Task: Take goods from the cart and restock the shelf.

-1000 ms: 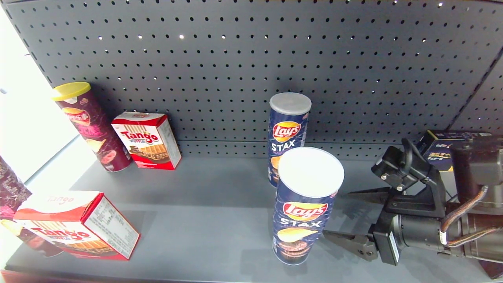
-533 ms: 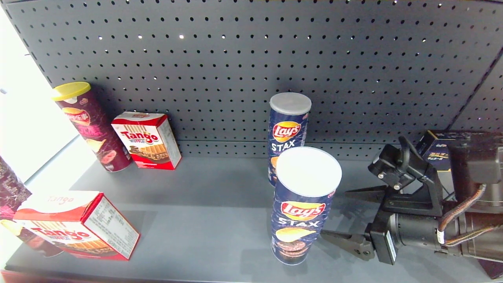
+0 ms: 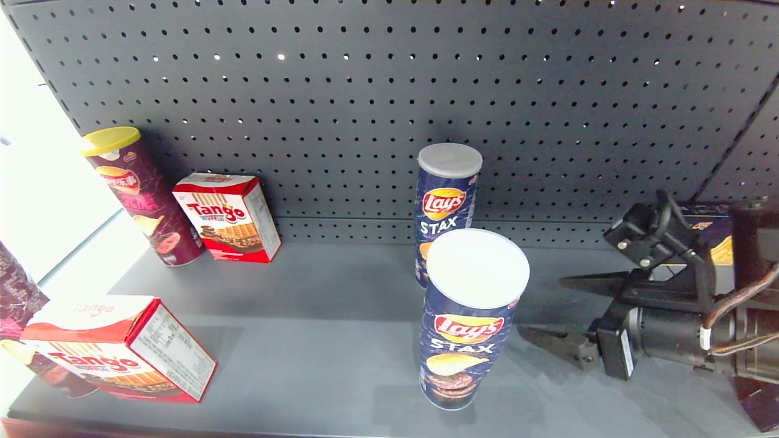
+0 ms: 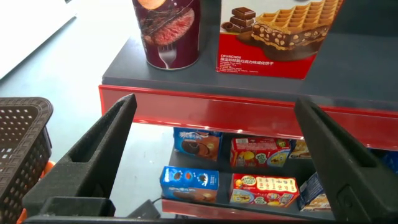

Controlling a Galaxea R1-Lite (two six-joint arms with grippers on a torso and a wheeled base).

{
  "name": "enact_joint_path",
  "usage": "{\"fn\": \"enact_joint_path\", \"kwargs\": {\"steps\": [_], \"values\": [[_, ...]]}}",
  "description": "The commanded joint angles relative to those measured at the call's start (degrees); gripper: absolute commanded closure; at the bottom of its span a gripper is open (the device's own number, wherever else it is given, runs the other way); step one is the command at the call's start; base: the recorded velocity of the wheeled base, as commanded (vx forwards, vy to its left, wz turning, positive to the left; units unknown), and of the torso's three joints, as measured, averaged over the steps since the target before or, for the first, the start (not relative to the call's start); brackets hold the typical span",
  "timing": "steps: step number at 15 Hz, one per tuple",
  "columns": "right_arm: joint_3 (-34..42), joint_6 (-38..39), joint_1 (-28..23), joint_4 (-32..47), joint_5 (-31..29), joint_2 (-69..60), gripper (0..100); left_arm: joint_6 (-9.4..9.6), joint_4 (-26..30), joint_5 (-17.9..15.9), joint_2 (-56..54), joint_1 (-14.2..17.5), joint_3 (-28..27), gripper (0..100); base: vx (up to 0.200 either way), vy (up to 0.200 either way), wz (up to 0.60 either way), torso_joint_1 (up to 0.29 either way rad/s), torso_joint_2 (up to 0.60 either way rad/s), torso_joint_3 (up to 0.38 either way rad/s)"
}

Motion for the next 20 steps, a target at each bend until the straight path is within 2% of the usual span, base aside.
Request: {"fn": "enact_joint_path", "kwargs": {"steps": [1, 3, 5, 6, 7, 11, 16, 17, 18, 19, 20], "values": [[-0.75, 0.05, -7.92, -0.52, 0.01, -5.62, 0, 0.00, -0.01, 0.03, 0.08, 0.01, 0.01, 0, 0.000, 0.000, 0.00, 0.000, 0.00, 0.000], [0.66, 0.05, -16.89, -0.34, -0.34, -13.70, 0, 0.00, -0.01, -0.05, 0.08, 0.01, 0.01, 0, 0.000, 0.000, 0.00, 0.000, 0.00, 0.000], [3.21, 0.05, -22.33, -0.26, -0.34, -20.12, 0, 0.00, -0.01, -0.05, 0.08, 0.01, 0.01, 0, 0.000, 0.000, 0.00, 0.000, 0.00, 0.000], [6.64, 0.05, -27.87, 0.09, -0.34, -27.77, 0, 0.09, -0.01, -0.05, 0.08, 0.01, 0.01, 0, 0.000, 0.000, 0.00, 0.000, 0.00, 0.000], [8.92, 0.05, -30.16, -0.08, -0.69, -32.07, 0, 0.09, -0.01, -0.05, 0.08, -0.08, 0.01, 0, 0.000, 0.000, 0.00, 0.000, 0.00, 0.000], [19.29, -0.04, -31.65, 0.97, -4.74, -50.71, 0, 0.18, -0.01, -0.05, 0.08, -0.08, 0.01, 0, 0.000, 0.000, 0.00, 0.000, 0.00, 0.000], [27.64, 0.58, -32.27, 19.87, -5.00, -77.34, 0, 0.18, -0.01, -0.05, 0.08, -0.08, 0.01, 0, 0.000, 0.000, 0.00, 0.000, 0.00, 0.000], [30.28, 1.46, -32.27, 18.99, -4.91, -77.78, 0, 0.18, -0.01, -0.05, 0.08, -0.08, 0.01, 0, 0.000, 0.000, 0.00, 0.000, 0.00, 0.000], [32.39, 1.90, -32.27, 15.21, -5.17, -77.78, 0, 0.18, -0.01, -0.05, 0.00, -0.08, 0.01, 0, 0.000, 0.000, 0.00, 0.000, 0.00, 0.000], [39.77, 2.07, -32.27, 7.30, -7.46, -77.78, 0, 0.18, -0.01, -0.05, 0.08, -0.08, 0.10, 0, 0.000, 0.000, 0.00, 0.000, 0.00, 0.000], [41.70, 2.25, -32.27, 5.98, -8.51, -77.78, 0, 0.18, -0.01, -0.05, 0.08, -0.08, 0.10, 0, 0.000, 0.000, 0.00, 0.000, 0.00, 0.000]]}}
